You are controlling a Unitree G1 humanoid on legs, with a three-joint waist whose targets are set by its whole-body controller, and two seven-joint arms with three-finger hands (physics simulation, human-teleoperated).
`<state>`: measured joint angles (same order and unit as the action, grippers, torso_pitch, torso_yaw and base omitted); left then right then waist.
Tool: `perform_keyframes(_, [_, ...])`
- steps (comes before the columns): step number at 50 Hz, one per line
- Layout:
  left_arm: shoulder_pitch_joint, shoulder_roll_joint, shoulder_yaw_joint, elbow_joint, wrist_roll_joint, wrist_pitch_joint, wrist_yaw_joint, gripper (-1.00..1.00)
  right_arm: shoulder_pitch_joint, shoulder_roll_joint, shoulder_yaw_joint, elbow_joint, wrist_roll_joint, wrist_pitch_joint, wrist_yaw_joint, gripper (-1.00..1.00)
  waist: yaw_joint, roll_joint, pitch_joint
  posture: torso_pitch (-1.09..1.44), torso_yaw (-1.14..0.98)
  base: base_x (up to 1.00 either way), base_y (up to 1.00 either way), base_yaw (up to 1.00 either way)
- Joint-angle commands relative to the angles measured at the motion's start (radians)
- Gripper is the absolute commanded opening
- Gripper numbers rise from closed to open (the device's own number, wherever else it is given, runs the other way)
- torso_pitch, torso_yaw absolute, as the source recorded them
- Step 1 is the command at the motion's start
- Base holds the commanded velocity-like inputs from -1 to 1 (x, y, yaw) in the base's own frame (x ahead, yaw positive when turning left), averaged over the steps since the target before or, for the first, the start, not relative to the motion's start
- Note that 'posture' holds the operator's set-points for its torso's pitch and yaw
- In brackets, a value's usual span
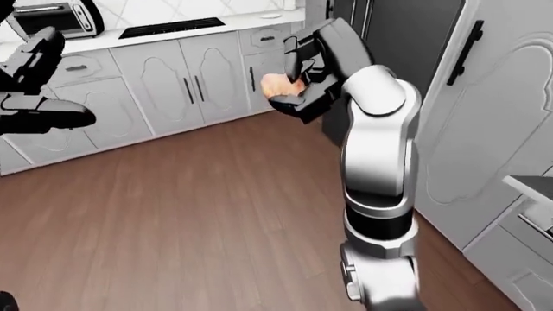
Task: Pick the sweet potato from the top rack in the oven and place it on the plate on the counter.
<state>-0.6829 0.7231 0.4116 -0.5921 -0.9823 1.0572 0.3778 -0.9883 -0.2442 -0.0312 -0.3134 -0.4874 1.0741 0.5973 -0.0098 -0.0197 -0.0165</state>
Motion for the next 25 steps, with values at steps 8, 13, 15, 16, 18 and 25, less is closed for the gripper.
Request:
perform_keyframes(8, [-0.027,0.021,0.031,-0.019,-0.003,-0.031,0.014,1.0,-0.035,-0.005,-0.004,-0.036,-0.004,-0.028,-0.008,-1.0,0.029,0.152,-0.068,-0.14,0.0,0.56,0.37,0.12])
perform_keyframes(13, [-0.019,0.021,0.029,-0.018,0.004,-0.039,0.009,1.0,-0.034,-0.002,-0.008,-0.034,-0.001,-0.033,-0.014,-1.0,0.026,0.107,-0.008,-0.14,0.0,0.53,0.39,0.1])
perform_keyframes(15, [-0.018,0.021,0.029,-0.017,0.005,-0.04,0.008,1.0,-0.036,-0.003,-0.007,-0.037,-0.001,-0.028,-0.013,-1.0,0.03,0.092,-0.019,-0.14,0.0,0.26,0.37,0.0])
perform_keyframes(16, [-0.019,0.021,0.031,-0.018,0.003,-0.038,0.009,1.0,-0.035,-0.003,-0.006,-0.037,0.0,-0.028,-0.013,-1.0,0.029,0.093,-0.03,-0.14,0.0,0.2,0.35,0.0])
perform_keyframes(18, [-0.019,0.022,0.031,-0.017,0.003,-0.039,0.009,1.0,-0.035,-0.004,-0.005,-0.037,0.0,-0.028,-0.013,-1.0,0.027,0.083,-0.034,-0.14,0.0,0.2,0.3,0.0])
perform_keyframes(25, [-0.017,0.026,0.036,-0.023,-0.008,-0.035,0.015,1.0,-0.036,-0.004,-0.003,-0.039,-0.002,-0.023,-0.013,-1.0,0.01,0.021,-0.011,-0.14,0.0,0.2,0.22,0.09])
